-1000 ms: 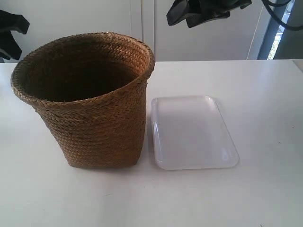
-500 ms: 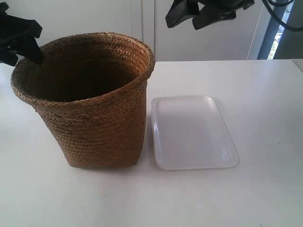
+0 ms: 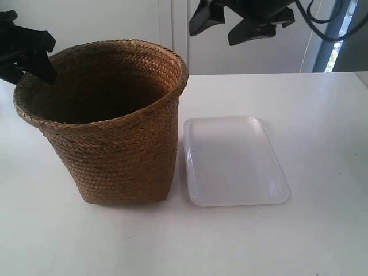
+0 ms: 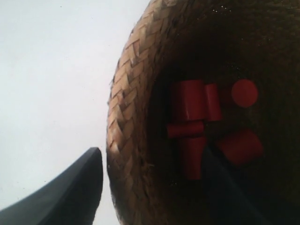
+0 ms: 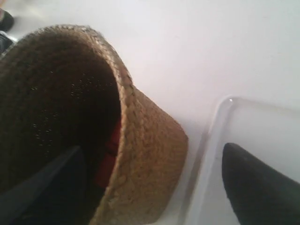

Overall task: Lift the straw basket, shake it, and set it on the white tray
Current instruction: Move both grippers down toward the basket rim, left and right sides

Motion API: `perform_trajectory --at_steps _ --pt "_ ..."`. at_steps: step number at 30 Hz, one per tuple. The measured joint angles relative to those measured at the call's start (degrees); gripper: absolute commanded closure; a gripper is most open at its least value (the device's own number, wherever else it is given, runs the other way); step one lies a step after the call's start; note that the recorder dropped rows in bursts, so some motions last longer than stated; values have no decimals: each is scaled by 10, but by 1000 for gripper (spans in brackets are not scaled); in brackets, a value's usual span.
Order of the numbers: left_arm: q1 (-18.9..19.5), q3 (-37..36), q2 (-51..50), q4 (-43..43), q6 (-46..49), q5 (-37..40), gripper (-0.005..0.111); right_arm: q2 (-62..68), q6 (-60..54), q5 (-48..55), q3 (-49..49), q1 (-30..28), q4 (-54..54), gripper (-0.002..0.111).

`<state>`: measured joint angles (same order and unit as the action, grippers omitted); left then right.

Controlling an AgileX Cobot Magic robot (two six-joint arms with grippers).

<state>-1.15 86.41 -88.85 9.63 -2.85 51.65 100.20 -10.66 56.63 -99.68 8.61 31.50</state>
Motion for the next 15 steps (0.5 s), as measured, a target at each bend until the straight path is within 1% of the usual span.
perform_trajectory --at_steps 5,15 --pt "0 0 0 0 0 0 42 17 -5 -2 0 1 61 34" --pt "0 0 0 0 0 0 42 60 -1 6 -6 31 63 34"
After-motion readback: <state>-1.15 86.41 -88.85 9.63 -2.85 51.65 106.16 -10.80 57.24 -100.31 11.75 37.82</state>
